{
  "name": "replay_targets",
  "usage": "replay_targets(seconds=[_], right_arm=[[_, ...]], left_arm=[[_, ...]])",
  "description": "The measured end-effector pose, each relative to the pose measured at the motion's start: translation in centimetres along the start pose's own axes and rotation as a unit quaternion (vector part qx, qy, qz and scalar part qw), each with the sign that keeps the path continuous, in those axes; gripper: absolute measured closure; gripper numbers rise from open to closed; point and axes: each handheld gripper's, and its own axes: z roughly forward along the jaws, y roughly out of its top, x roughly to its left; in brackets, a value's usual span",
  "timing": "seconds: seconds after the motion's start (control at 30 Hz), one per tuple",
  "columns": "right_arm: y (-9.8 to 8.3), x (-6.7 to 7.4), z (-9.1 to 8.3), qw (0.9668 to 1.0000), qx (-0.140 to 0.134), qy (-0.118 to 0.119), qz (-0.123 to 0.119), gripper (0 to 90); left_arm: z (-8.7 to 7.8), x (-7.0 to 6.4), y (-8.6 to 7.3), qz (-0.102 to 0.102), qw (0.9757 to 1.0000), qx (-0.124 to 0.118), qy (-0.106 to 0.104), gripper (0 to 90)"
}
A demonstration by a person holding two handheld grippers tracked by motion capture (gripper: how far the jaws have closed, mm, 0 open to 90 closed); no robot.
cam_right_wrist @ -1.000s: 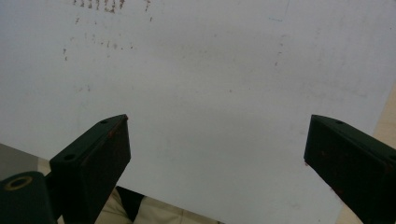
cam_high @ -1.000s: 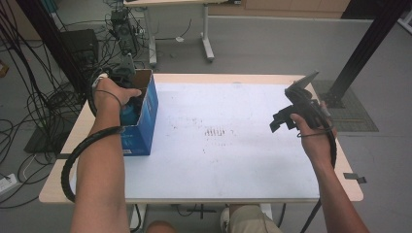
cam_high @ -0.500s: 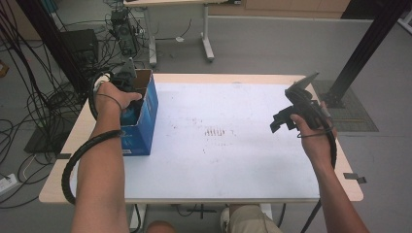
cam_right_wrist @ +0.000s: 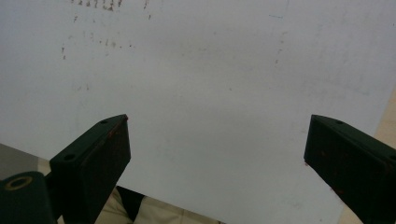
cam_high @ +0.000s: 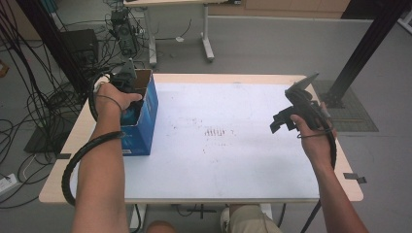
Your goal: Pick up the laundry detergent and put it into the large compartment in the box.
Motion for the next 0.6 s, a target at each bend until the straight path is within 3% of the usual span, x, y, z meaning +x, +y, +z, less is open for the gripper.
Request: replay_targets(seconds=[0.6], right_arm=[[-0.05,0.06,-0.36,1.0,-0.001,-0.003,0.002,7.1]], left_arm=[[0.04,-0.03,-0.09,-0.001,1.0,-0.003,0.0,37.3]])
